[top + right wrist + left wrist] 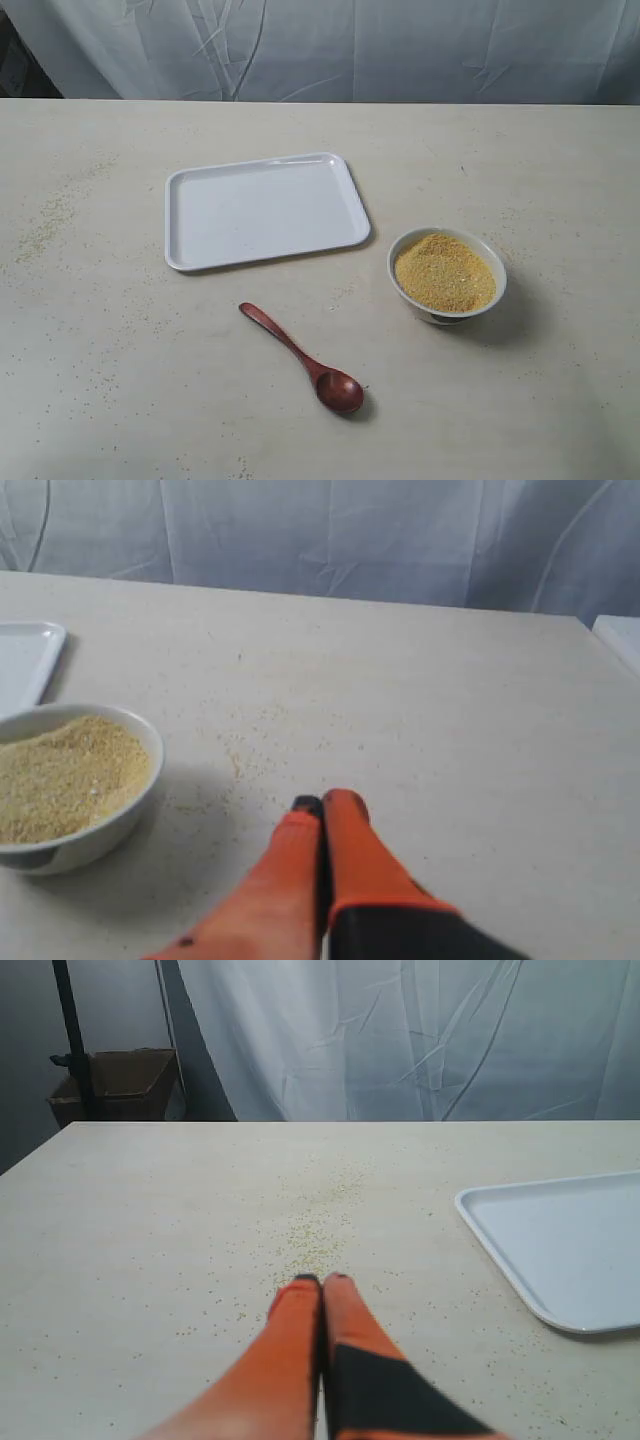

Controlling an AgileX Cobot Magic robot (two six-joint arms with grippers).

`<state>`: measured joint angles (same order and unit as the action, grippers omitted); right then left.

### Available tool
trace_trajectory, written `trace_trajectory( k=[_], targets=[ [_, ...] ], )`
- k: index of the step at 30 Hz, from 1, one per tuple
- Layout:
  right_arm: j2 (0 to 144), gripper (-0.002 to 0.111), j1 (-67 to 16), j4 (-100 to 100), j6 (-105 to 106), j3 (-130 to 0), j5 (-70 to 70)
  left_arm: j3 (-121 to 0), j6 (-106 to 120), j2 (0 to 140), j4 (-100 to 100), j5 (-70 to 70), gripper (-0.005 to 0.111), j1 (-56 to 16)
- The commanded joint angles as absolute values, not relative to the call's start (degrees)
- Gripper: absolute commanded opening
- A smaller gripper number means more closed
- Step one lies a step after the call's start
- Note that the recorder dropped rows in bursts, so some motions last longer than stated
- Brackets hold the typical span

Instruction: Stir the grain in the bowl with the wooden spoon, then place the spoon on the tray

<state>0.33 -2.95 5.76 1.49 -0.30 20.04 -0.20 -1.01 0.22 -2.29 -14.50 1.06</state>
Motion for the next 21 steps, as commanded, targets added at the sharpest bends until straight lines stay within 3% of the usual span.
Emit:
trace_trajectory(
  k=[1,10,21],
  targets=[
    [0.00,-0.001,-2.65,6.05,1.50,0.00,9.87,0.00,-1.02,0.00,-2.42,-13.72,0.000,1.29],
    [0.00,-0.001,-2.65,6.12,1.63,0.00,-13.24,0.00,-1.02,0.00,-2.42,-13.72,0.000,1.29],
    [0.00,-0.001,-2.65,2.93,2.62,0.00,-15.62,0.00,-1.02,0.00,-2.42,-13.72,0.000,1.29]
  ],
)
